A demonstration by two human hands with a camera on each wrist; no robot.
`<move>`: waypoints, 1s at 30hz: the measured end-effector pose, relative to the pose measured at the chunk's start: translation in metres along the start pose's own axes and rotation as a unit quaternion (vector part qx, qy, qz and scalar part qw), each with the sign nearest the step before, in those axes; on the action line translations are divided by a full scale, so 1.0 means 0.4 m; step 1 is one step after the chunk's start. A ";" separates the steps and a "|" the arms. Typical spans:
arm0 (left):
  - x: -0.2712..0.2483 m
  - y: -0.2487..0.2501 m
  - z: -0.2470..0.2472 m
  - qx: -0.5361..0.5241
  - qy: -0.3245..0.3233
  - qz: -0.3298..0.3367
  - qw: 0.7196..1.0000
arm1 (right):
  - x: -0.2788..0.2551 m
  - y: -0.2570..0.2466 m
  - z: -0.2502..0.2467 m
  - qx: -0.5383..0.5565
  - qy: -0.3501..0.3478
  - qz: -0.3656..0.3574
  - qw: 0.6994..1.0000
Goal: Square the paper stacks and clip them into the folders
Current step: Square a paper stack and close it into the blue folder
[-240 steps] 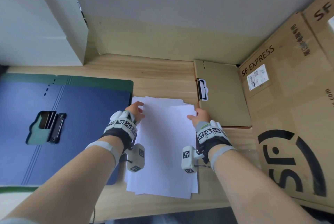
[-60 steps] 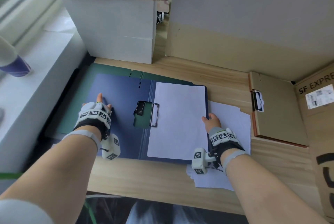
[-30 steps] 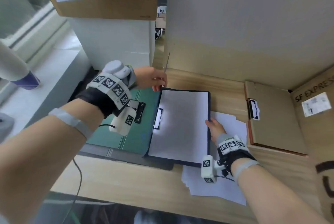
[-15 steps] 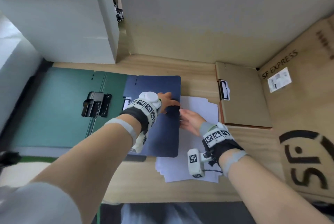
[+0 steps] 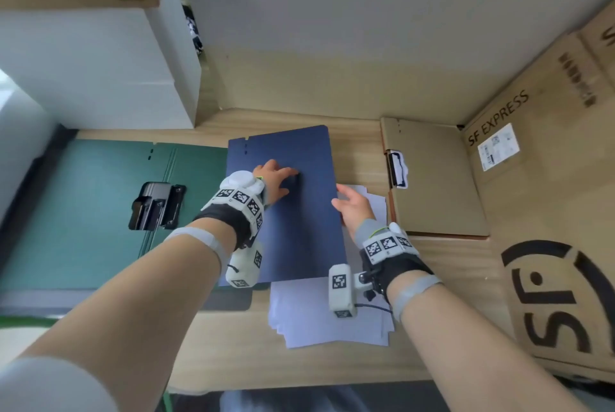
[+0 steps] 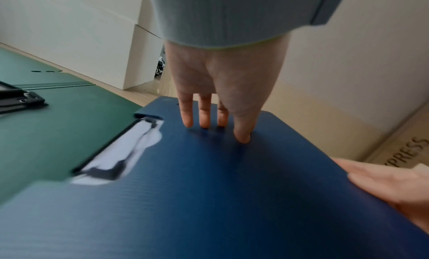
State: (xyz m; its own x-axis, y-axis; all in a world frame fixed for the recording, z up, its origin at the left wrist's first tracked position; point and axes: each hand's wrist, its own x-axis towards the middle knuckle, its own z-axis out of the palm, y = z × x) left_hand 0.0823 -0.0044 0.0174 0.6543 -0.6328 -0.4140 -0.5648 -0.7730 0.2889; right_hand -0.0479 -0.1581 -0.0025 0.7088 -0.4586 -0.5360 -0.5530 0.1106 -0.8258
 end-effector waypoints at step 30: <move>0.335 0.503 0.115 -0.265 -0.091 -0.028 0.960 | 0.236 0.025 -0.701 -0.246 0.266 0.124 0.924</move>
State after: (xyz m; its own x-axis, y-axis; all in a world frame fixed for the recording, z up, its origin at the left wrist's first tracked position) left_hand 0.0333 -0.2428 -0.0196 0.5509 -0.6085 -0.5711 -0.1650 -0.7502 0.6402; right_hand -0.1092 -0.4477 -0.0122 0.2903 -0.8561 -0.4275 -0.8939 -0.0833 -0.4404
